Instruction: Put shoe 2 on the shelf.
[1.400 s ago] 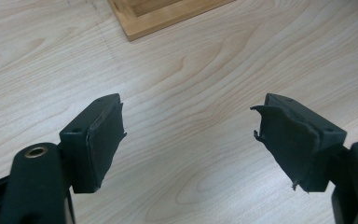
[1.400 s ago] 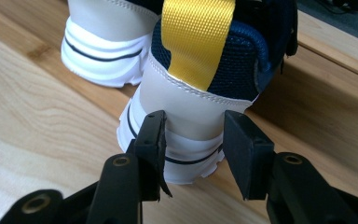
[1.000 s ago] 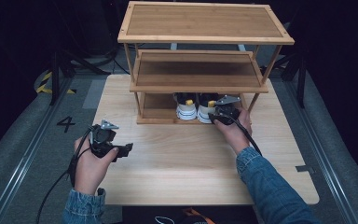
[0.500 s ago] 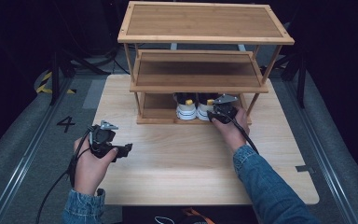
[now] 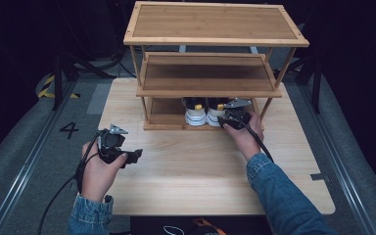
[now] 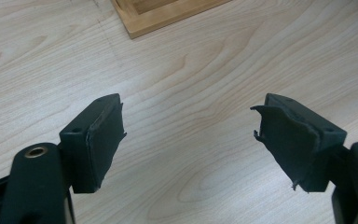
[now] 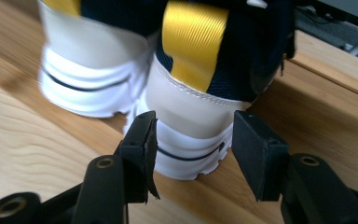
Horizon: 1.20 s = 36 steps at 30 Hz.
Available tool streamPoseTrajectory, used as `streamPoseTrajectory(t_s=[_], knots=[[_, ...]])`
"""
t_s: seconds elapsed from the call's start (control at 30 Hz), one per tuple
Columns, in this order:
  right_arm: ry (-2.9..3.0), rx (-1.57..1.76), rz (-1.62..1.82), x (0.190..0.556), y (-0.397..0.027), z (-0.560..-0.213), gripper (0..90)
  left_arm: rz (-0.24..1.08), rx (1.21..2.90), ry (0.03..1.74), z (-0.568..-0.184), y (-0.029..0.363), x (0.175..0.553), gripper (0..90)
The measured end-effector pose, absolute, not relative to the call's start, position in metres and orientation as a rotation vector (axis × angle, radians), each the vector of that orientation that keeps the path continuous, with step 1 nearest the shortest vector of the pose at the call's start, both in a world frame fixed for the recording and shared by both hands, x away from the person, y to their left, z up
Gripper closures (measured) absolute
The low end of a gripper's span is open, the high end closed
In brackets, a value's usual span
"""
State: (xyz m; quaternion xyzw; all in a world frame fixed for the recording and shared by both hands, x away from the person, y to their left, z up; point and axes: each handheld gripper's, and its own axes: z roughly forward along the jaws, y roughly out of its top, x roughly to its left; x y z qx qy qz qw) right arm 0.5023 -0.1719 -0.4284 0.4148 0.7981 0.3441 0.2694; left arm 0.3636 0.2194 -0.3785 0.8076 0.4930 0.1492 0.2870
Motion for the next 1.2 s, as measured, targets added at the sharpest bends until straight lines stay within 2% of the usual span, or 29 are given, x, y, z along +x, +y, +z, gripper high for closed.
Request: streamPoseTrajectory(t_s=[0.2, 0.47, 0.63, 0.73, 0.97, 1.2], knots=[[2.164, 1.072, 1.023, 0.474, -0.189, -0.397, 47.3, 0.391, 2.166, 1.3, -0.378, 0.216, 0.364, 22.4], [2.183, 1.046, 1.076, 0.45, -0.217, -0.376, 44.9, 0.372, 2.193, 1.281, -0.38, 0.212, 0.368, 22.1], [2.224, 1.032, 1.07, 0.434, -0.244, -0.368, 45.1, 0.407, 2.348, 1.222, -0.381, 0.213, 0.375, 21.3], [2.214, 1.064, 1.08, 0.424, -0.265, -0.362, 44.5, 0.382, 2.327, 1.214, -0.379, 0.214, 0.379, 20.9], [2.169, 1.118, 1.154, 0.408, -0.306, -0.365, 42.1, 0.359, 2.31, 1.179, -0.38, 0.211, 0.39, 19.7], [2.218, 1.176, 1.052, 0.402, -0.347, -0.379, 41.0, 0.331, 2.307, 1.155, -0.387, 0.208, 0.402, 18.2]])
